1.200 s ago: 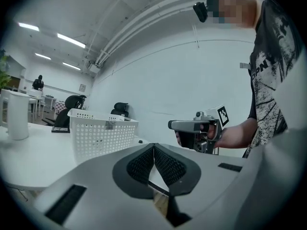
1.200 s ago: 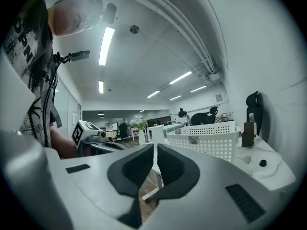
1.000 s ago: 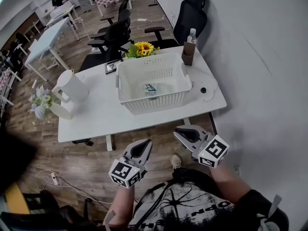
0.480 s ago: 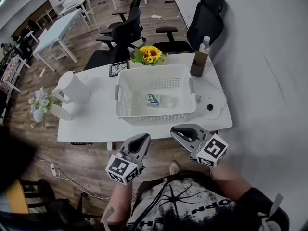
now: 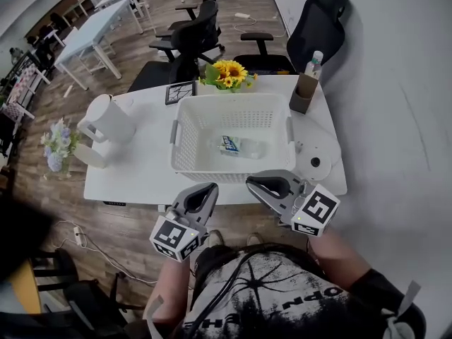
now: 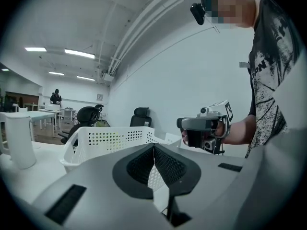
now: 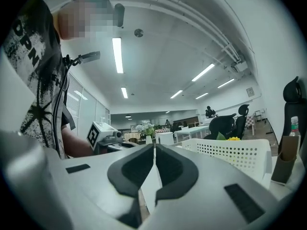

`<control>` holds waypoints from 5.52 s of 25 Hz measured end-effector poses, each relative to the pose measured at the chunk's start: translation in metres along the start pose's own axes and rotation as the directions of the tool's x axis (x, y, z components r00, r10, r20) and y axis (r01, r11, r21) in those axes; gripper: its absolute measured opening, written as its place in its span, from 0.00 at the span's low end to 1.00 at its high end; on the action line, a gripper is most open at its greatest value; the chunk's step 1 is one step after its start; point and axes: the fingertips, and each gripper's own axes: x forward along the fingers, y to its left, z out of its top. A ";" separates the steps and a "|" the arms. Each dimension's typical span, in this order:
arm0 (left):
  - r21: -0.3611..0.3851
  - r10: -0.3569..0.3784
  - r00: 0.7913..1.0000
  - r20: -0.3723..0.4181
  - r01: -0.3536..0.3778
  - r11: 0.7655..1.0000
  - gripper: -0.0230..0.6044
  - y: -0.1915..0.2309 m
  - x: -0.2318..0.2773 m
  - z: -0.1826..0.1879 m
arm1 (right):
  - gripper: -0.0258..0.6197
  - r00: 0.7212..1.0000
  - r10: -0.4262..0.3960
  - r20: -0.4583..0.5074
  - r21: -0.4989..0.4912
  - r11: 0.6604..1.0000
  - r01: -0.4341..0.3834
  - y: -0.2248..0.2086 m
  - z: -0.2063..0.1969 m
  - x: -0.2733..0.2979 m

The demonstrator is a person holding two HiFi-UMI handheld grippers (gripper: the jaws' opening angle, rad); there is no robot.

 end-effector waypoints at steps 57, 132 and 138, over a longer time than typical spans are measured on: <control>-0.154 -0.003 1.000 0.020 0.006 0.988 0.05 0.195 -0.043 -0.037 | 0.57 0.143 -0.012 -0.990 -0.048 0.967 -0.249 -0.184 -0.272 0.129; -0.204 0.457 0.886 -0.076 -0.463 0.863 0.05 0.232 -0.261 -0.093 | 0.56 0.967 0.147 -0.209 -0.044 0.986 -0.159 0.036 -0.136 0.448; -0.208 0.428 0.897 -0.114 -0.443 0.872 0.05 0.241 -0.264 -0.106 | 0.56 0.975 0.081 -0.205 -0.048 0.995 -0.093 0.016 -0.165 0.455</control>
